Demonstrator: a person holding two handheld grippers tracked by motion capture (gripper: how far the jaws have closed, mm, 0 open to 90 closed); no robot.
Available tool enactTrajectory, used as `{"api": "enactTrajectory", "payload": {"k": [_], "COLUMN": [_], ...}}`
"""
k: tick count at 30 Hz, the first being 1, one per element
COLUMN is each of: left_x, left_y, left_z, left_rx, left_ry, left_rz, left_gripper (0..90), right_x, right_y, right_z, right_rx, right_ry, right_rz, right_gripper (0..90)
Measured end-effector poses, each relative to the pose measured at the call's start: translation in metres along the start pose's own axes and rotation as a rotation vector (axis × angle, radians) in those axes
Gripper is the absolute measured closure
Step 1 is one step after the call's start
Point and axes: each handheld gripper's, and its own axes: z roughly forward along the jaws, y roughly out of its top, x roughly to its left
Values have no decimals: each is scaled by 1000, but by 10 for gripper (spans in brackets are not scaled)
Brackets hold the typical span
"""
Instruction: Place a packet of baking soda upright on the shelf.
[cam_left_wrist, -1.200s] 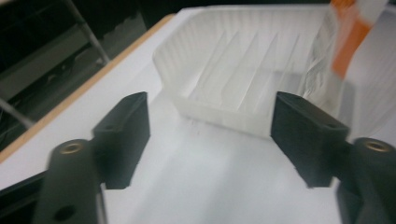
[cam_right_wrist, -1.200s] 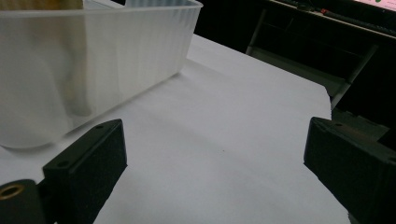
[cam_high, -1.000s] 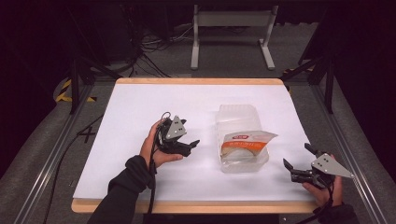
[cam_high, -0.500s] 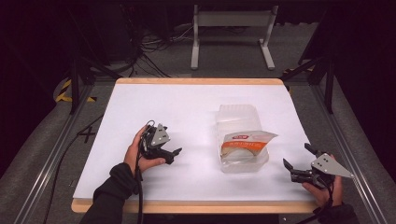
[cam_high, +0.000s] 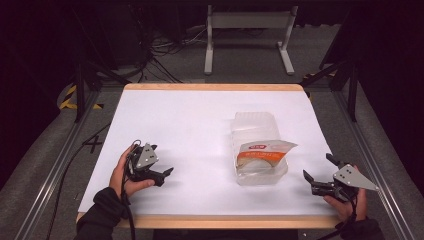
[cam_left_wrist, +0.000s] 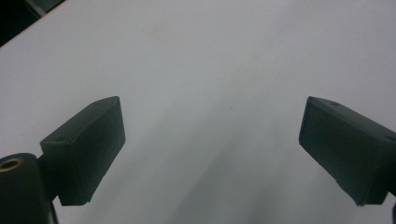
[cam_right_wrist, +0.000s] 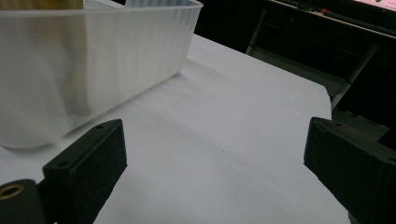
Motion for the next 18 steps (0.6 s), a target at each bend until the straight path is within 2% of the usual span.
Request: {"api": "enactTrajectory", "payload": {"k": [6,10,13,18], "left_x": [1,3,5,6], "left_y": [-18,-30,-42,-59], "left_z": [-15,-24,-30,-44], "left_rx": [-2,-14,-43,-94], "left_ry": [21,32,23,24], "left_rz": [-18,-56,-112,-166], "left_gripper": [76,76,80,81], "right_x": [0,0,0,0], "right_y": [0,0,0,0], "right_z": [0,0,0,-1], "right_rx": [-2,-2,-5,-13], "right_ry": [0,1,2,-2], "right_rz": [1,1,1,5], "right_gripper": [61,61,61,61]}}
